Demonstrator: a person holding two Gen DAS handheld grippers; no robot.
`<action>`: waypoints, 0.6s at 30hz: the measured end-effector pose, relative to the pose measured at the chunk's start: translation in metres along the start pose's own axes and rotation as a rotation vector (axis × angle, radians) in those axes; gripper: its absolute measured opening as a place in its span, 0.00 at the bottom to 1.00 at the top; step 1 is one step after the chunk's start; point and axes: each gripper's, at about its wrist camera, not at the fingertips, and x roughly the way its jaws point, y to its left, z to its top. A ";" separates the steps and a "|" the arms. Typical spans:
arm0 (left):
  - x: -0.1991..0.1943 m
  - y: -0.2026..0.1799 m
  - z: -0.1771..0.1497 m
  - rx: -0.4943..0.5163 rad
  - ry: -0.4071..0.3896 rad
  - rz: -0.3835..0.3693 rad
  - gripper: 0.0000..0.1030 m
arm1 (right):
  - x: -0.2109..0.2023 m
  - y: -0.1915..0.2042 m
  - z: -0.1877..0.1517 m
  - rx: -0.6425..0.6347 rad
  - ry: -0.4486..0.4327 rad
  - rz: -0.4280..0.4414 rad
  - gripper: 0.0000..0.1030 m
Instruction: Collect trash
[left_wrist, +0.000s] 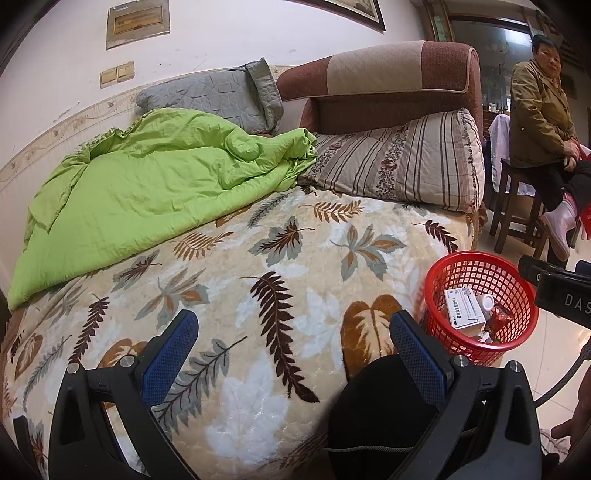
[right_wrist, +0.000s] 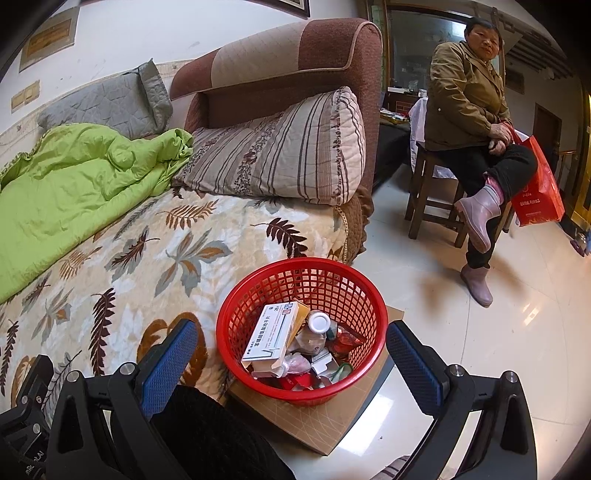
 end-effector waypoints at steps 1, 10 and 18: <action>0.000 0.000 0.000 0.000 0.000 -0.001 1.00 | 0.000 0.000 0.000 0.000 0.001 0.000 1.00; 0.000 0.001 0.000 -0.003 0.002 -0.001 1.00 | 0.004 -0.002 -0.001 0.002 0.008 0.000 1.00; 0.000 0.000 0.000 -0.004 0.001 0.000 1.00 | 0.004 -0.002 -0.001 0.001 0.008 0.000 1.00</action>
